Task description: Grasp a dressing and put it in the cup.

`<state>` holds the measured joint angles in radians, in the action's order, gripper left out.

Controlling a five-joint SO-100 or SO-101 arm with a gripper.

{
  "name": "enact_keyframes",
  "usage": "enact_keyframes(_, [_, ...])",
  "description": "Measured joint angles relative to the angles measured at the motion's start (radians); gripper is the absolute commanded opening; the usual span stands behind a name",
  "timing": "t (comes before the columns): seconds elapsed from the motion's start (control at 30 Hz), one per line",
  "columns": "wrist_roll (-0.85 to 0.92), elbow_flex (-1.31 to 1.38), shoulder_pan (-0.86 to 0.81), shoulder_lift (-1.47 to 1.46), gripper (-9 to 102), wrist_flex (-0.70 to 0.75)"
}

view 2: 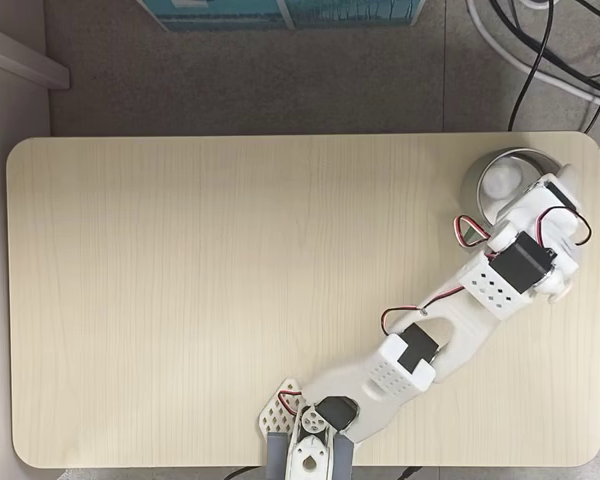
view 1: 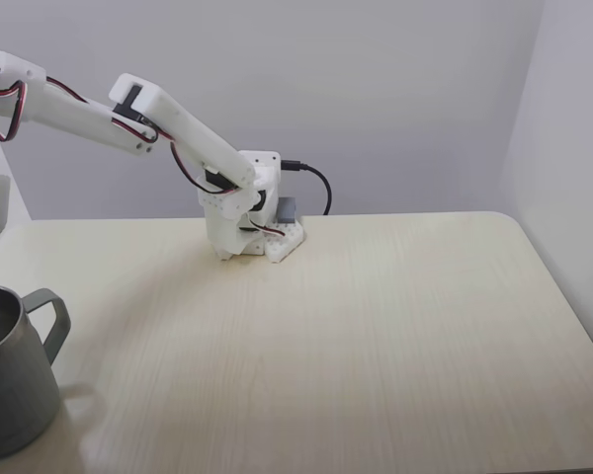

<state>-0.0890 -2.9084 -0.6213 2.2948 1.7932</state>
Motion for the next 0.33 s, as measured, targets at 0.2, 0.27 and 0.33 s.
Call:
enact_keyframes(0.2, [0.000, 0.008, 0.000, -0.037, 22, 0.000])
enact_keyframes(0.27, [0.000, 0.008, 0.000, -0.038, 22, 0.000])
enact_keyframes(0.33, [0.000, 0.008, 0.000, -0.038, 22, 0.000])
